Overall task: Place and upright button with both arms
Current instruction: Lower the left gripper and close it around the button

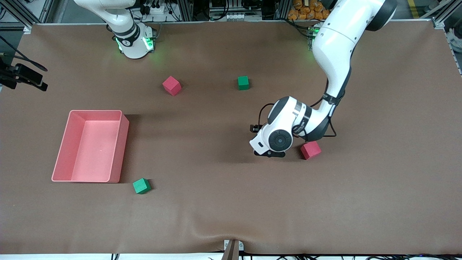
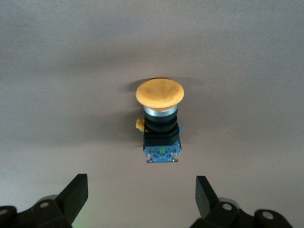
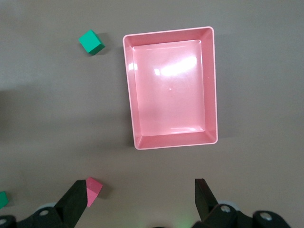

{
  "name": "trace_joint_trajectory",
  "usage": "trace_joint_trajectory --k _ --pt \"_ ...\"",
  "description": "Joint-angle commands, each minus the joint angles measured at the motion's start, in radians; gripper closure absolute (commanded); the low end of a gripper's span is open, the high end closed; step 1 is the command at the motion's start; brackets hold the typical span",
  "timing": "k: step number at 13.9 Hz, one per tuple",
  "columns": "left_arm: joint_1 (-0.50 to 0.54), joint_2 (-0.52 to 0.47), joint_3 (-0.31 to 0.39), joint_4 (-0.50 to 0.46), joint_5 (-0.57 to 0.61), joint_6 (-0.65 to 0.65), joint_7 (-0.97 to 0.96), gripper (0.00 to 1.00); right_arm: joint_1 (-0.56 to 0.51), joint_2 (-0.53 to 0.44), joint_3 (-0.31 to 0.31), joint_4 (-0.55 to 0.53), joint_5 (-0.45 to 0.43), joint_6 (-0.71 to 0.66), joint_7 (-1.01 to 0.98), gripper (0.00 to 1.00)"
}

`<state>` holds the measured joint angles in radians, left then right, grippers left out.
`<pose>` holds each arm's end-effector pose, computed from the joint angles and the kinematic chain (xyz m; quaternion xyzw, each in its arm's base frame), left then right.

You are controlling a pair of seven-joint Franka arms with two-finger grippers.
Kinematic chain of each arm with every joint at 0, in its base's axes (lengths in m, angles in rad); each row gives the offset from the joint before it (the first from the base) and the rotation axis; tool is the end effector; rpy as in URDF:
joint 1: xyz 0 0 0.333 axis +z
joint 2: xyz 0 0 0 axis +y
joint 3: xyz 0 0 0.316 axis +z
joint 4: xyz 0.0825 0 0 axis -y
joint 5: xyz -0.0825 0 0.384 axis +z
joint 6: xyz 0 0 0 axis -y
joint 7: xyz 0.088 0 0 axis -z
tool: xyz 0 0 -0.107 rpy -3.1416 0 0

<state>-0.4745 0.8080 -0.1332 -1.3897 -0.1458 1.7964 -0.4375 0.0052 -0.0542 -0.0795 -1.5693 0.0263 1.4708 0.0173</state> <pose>0.5648 -0.3886 0.2059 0.9727 -0.0425 -0.2279 0.0041 0.5260 -0.0374 0.6459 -0.9986 0.0446 0.0218 0.0159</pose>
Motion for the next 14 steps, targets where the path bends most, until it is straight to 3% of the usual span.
trace_joint_trajectory --k 1,3,6,7,10,13,14 --pt "-0.01 0.037 0.006 0.012 -0.015 0.047 -0.013 0.02 0.022 -0.007 0.012 0.027 0.001 -0.015 0.038 0.0" --pt "-0.01 0.053 0.006 0.014 -0.011 0.049 -0.007 0.11 0.024 -0.001 0.012 0.032 -0.003 -0.009 0.023 0.0" --pt "-0.012 0.068 0.006 0.017 -0.015 0.07 -0.016 0.15 0.14 0.024 0.035 0.055 -0.173 -0.009 0.033 0.0" --pt "-0.016 0.073 0.006 0.018 -0.015 0.083 -0.017 0.17 0.172 0.027 0.037 0.054 -0.183 -0.013 0.047 0.0" --pt "-0.018 0.079 0.006 0.021 -0.017 0.115 -0.023 0.24 0.147 0.017 0.027 0.048 -0.139 -0.024 0.072 0.0" --pt "-0.03 0.086 0.006 0.029 -0.017 0.141 -0.038 0.3 0.015 0.01 0.021 0.046 -0.001 -0.026 0.069 0.0" --pt "-0.032 0.089 0.006 0.031 -0.017 0.146 -0.041 0.36 -0.025 0.008 0.021 0.046 0.035 -0.027 0.067 0.0"
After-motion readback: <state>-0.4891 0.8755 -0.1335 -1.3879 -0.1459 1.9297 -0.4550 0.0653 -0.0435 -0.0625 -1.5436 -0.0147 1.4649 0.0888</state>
